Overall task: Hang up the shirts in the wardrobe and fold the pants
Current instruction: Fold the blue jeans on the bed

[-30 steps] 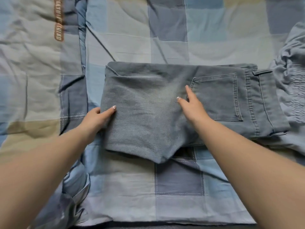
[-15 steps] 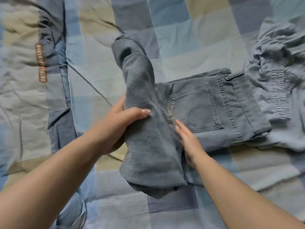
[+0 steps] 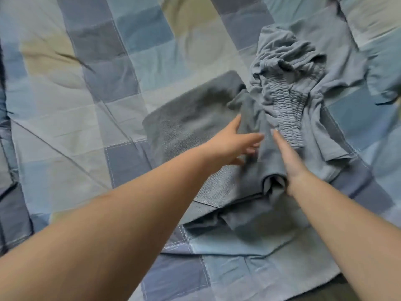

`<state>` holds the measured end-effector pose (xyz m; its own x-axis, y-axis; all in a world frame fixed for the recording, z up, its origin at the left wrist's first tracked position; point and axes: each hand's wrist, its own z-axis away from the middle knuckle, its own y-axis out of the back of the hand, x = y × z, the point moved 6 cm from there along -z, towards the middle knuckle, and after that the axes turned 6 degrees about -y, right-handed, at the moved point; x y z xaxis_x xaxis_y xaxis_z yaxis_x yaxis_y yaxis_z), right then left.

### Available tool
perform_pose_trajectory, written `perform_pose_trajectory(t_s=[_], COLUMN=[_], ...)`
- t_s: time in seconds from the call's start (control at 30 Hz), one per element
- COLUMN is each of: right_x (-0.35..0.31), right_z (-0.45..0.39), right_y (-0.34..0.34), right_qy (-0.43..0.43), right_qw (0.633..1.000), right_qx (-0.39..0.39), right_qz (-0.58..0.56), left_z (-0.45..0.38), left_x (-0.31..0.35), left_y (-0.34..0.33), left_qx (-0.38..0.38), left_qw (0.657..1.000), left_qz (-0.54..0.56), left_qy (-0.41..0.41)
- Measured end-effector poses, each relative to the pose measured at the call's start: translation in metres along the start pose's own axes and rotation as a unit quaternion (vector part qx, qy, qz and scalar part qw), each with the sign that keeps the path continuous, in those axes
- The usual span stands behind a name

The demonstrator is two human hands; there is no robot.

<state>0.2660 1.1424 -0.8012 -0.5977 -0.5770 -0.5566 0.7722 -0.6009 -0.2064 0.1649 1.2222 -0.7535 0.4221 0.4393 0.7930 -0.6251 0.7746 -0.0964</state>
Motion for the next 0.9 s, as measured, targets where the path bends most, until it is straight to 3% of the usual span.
perform_pose_trajectory(t_s=[0.1,0.27,0.4,0.63,0.77,0.9], right_x=[0.014,0.011,0.007,0.004,0.004,-0.003], right_z=[0.002,0.014,0.022,0.028,0.031,0.029], right_y=[0.040,0.051,0.050,0.059,0.060,0.068], right_qy=[-0.025,0.086,0.136,0.180,0.226,0.268], right_qw=[0.997,0.935,0.880,0.836,0.819,0.838], right_qx=[0.066,0.153,0.174,0.195,0.187,0.202], right_qz=[0.034,0.309,0.420,0.480,0.494,0.430], left_z=[-0.001,-0.004,-0.029,-0.111,-0.126,-0.130], left_x=[-0.036,-0.027,0.021,0.068,0.076,0.095], left_y=[0.010,0.082,0.103,0.072,0.067,0.086], left_qx=[0.000,0.209,0.275,0.253,0.277,0.341], left_qw=[0.984,0.937,0.886,0.860,0.843,0.838], left_qz=[-0.175,-0.276,-0.356,-0.436,-0.455,-0.420], left_qy=[0.036,-0.040,-0.114,-0.080,-0.071,-0.072])
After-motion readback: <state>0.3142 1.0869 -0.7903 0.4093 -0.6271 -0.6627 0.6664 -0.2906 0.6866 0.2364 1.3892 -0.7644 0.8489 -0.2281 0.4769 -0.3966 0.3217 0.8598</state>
